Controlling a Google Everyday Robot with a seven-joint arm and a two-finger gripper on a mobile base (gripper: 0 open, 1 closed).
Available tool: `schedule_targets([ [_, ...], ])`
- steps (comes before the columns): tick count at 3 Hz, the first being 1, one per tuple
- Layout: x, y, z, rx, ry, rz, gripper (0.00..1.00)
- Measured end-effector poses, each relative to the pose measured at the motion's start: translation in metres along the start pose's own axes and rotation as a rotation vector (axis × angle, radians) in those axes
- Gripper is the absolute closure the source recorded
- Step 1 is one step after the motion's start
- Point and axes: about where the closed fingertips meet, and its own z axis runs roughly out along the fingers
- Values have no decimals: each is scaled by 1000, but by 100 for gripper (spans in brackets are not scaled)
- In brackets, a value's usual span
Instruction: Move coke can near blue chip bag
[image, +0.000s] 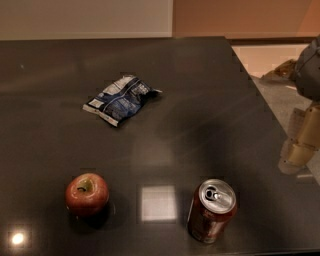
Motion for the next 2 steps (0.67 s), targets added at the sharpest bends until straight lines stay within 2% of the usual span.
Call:
schedule_targets([
  [1,-19,40,10,-72,-114,-80,0],
  [2,-37,80,29,-138,-196,-147,0],
])
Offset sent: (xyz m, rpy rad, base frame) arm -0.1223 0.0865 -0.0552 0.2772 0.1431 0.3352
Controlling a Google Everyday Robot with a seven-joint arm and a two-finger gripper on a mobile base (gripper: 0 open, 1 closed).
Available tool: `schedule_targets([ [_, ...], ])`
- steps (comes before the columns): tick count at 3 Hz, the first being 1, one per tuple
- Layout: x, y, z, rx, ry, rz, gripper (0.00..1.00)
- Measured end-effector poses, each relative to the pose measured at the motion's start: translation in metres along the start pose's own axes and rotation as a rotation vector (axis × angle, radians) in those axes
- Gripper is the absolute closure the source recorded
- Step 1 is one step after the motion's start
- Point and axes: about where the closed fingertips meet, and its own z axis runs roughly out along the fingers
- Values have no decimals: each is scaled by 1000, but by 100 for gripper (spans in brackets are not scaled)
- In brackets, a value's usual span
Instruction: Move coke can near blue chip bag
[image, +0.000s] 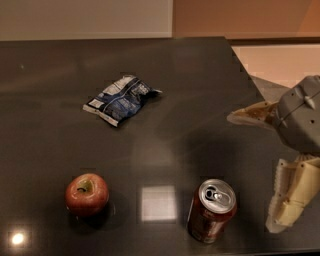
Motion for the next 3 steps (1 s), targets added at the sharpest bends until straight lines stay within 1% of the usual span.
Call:
schedule_targets([
  [1,-11,23,27,-50,-34,-46,0],
  [2,-14,35,46,-80,-47,-71,0],
  [3,-19,42,55,-93,-68,-81,0],
])
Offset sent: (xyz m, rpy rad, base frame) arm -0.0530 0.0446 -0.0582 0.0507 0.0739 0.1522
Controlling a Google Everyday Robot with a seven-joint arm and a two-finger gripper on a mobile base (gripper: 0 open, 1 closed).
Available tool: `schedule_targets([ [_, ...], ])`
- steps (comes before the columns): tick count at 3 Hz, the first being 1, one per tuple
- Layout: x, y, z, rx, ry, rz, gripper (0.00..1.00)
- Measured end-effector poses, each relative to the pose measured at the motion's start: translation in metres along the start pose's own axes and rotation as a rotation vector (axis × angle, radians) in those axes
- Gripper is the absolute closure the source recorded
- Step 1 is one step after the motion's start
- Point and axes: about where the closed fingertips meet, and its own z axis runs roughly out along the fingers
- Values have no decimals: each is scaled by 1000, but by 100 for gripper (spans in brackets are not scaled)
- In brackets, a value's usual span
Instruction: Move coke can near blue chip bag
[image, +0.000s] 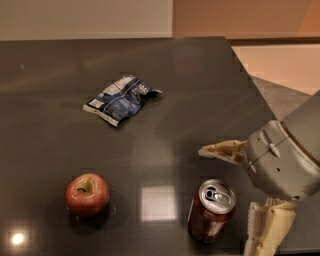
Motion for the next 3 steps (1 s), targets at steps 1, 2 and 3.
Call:
schedule_targets([
  [1,-4,0,3,-3,-22,-9,18],
  [2,-6,-2,4,-11,-34,-6,41],
  [3,-8,-9,2,-10,-28,3,64],
])
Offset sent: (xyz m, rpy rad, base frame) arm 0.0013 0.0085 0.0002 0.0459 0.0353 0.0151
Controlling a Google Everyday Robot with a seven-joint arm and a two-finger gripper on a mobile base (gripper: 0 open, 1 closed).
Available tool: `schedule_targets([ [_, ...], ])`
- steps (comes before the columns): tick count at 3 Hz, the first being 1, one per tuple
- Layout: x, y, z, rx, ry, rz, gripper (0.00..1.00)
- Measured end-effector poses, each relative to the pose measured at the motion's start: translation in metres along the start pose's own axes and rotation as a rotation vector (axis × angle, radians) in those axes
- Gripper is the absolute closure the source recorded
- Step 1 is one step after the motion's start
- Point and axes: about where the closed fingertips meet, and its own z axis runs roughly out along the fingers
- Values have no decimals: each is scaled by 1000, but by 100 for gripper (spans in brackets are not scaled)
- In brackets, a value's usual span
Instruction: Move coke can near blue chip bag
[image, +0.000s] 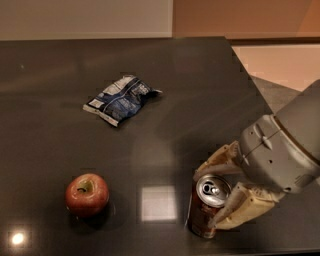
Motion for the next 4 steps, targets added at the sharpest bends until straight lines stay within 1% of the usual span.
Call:
schedule_targets([
  [1,-5,-23,-10,27,23,33,87],
  [2,-12,-64,-25,74,16,93,100],
  [3,-18,-111,-33,122,-13,150,100],
  [4,-19,-157,-33,155,-23,192,100],
])
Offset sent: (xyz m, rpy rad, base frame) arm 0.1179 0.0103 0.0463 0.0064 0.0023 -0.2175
